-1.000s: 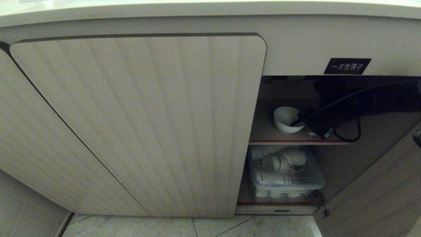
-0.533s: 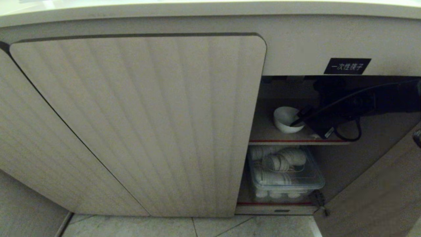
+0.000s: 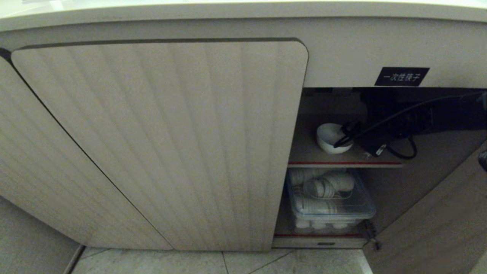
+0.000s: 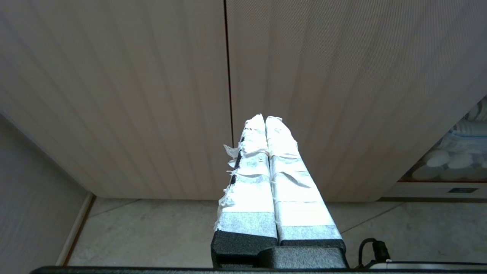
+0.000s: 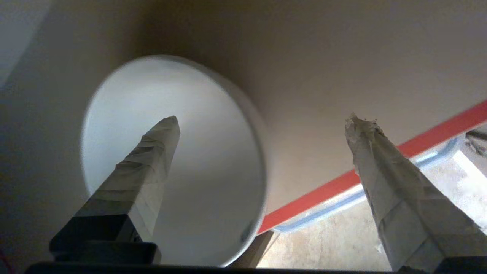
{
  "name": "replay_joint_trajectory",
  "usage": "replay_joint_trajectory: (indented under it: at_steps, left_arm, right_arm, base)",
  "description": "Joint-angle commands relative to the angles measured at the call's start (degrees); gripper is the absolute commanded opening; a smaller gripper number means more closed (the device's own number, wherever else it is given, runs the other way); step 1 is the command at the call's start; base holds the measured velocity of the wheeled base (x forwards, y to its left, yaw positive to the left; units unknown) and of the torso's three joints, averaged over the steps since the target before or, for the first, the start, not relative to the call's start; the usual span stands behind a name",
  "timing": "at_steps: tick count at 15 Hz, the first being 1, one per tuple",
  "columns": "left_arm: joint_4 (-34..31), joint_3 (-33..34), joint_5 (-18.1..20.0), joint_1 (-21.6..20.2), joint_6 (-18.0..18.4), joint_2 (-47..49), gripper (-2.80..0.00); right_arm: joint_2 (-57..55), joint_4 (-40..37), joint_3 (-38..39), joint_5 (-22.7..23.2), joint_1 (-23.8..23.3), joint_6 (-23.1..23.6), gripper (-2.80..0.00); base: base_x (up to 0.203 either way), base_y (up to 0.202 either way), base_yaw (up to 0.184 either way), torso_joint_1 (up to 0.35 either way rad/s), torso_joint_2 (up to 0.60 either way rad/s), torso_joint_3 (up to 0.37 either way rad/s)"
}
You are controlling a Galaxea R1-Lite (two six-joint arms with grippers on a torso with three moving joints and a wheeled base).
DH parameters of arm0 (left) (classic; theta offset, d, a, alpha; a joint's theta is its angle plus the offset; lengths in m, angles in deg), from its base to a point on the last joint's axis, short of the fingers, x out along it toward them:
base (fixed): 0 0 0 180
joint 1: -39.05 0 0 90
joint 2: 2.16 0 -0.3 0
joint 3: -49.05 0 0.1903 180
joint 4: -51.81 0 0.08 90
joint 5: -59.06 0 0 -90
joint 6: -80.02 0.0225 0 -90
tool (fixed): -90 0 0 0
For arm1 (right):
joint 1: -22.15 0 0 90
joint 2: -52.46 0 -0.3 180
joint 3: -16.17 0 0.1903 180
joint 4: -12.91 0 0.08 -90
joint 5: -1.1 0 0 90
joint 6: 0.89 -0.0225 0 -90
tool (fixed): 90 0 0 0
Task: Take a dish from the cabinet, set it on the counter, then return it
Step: Put it back into the cabinet
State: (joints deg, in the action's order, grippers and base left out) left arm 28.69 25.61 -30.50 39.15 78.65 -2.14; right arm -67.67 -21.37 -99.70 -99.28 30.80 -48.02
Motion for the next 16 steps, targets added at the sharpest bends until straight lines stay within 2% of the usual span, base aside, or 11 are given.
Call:
replay_joint_trajectory:
  at_steps: [1,6,10,13,14,16]
  left_arm:
    - [0.0,0.0,0.0,-0.1,0.0,0.0,-2.8]
    - [0.0,0.1,0.0,0.0,0.0,0.0,-2.8]
    - [0.0,0.0,0.0,0.0,0.0,0.0,-2.8]
    - [0.0,0.0,0.0,0.0,0.0,0.0,-2.8]
    - [0.0,0.1,0.0,-0.1,0.0,0.0,-2.8]
    - [0.0,0.1,0.0,0.0,0.0,0.0,-2.8]
  right_arm:
    - [0.6,0.8,1.0,-0.4,0.3,0.4,0.0]
    - [2.6,13.1,9.3,-3.8,0.7,10.0,0.0]
    - [4.0,28.1,17.7,-6.8,0.7,19.4,0.0]
    - [5.4,38.8,24.4,-7.2,0.6,26.3,0.0]
    - [5.8,41.0,25.9,-7.2,0.6,28.2,0.0]
    - [6.1,41.7,26.7,-7.2,0.6,28.9,0.0]
  base:
    - [0.0,0.0,0.0,0.0,0.0,0.0]
    - [0.0,0.0,0.0,0.0,0.0,0.0]
    - [0.0,0.0,0.0,0.0,0.0,0.0]
    - [0.0,0.0,0.0,0.0,0.0,0.0]
    - [0.0,0.0,0.0,0.0,0.0,0.0]
    - [0.0,0.0,0.0,0.0,0.0,0.0]
